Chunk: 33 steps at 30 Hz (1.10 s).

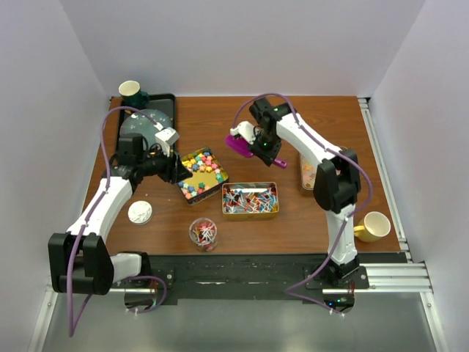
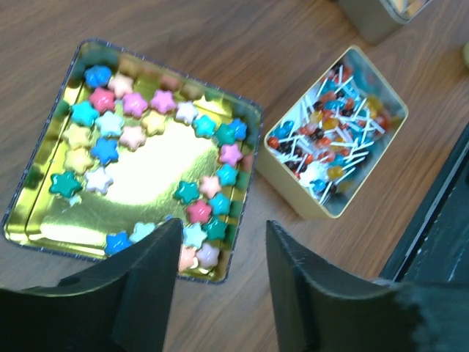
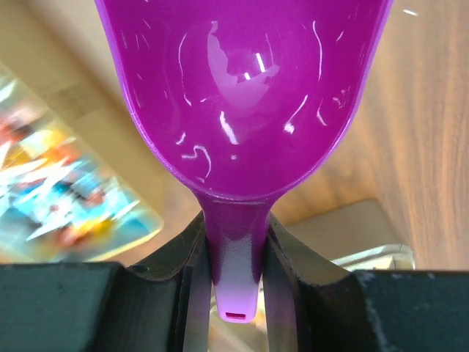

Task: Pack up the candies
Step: Place the spatula at the center of the board.

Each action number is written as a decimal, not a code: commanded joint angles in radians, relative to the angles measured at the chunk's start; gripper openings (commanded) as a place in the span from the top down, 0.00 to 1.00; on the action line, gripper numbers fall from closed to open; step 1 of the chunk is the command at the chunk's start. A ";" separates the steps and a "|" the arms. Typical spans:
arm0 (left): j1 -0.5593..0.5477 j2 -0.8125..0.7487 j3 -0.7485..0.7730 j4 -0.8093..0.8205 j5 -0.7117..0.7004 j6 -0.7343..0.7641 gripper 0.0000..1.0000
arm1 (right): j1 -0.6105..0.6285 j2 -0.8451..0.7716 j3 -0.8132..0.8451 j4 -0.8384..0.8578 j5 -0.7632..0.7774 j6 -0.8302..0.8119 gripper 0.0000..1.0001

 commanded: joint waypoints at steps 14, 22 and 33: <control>0.074 0.029 0.099 -0.235 -0.277 0.259 0.02 | -0.037 0.019 -0.204 0.234 0.061 -0.378 0.77; 0.164 0.024 0.074 -0.376 -0.486 0.358 0.00 | -0.047 -0.088 -0.169 0.226 -0.104 -0.207 0.09; 0.210 -0.050 -0.119 -0.367 -0.669 0.588 0.00 | -0.057 -0.246 -0.207 0.330 -0.461 0.054 0.01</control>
